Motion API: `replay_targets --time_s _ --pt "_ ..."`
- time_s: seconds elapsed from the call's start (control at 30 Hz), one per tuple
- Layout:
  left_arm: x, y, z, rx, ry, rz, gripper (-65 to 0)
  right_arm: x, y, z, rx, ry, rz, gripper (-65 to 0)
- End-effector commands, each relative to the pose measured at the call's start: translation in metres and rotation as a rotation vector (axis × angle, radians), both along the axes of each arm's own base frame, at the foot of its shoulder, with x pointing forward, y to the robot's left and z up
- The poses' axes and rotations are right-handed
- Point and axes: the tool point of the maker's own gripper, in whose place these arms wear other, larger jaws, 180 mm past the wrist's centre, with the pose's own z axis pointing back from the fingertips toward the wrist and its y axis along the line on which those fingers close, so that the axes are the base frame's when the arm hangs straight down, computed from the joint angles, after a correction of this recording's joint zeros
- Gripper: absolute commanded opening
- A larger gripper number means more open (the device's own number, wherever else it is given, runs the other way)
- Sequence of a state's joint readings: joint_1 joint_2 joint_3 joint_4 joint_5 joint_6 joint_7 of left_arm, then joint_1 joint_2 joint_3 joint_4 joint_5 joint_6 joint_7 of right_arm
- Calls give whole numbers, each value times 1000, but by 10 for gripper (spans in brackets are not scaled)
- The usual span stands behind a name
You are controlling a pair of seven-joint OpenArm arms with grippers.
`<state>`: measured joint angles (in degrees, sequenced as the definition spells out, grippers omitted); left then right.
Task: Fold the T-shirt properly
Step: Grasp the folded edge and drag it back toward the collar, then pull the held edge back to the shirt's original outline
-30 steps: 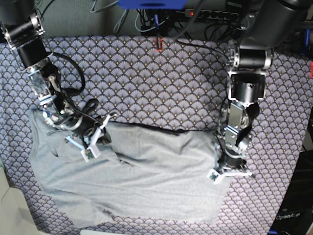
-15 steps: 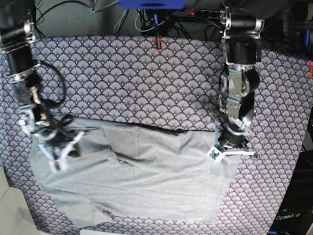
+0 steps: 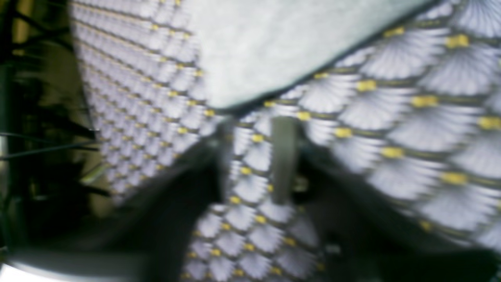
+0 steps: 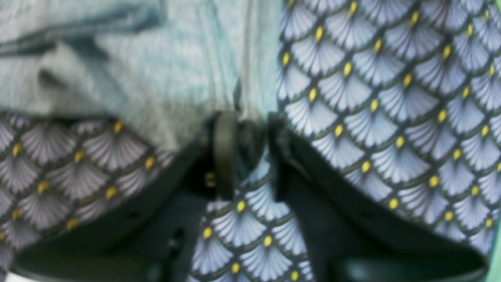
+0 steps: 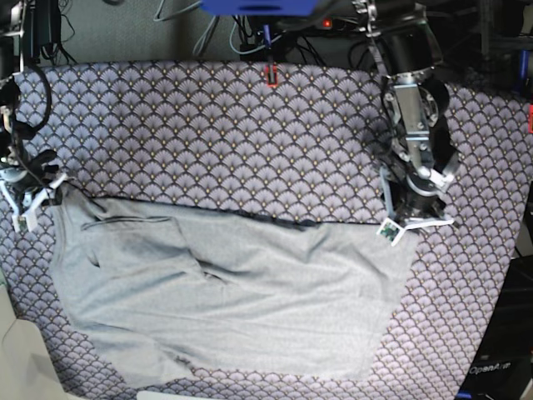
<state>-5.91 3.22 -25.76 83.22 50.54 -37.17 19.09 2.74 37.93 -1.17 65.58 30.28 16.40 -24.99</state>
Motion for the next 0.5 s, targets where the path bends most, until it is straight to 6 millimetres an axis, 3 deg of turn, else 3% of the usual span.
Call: replay_targets --time_s 0.0,0.17,0.47 --pt "11 9 20 3 -61 14 -365 8 -6 18 -1 -62 -2 -448" --pt "8 7 22 -16 -61 23 -231 5 -12 17 17 -76 -41 -406" --pt "2 18 12 -32 -36 67 -226 -5 -3 3 39 -45 -42 -405"
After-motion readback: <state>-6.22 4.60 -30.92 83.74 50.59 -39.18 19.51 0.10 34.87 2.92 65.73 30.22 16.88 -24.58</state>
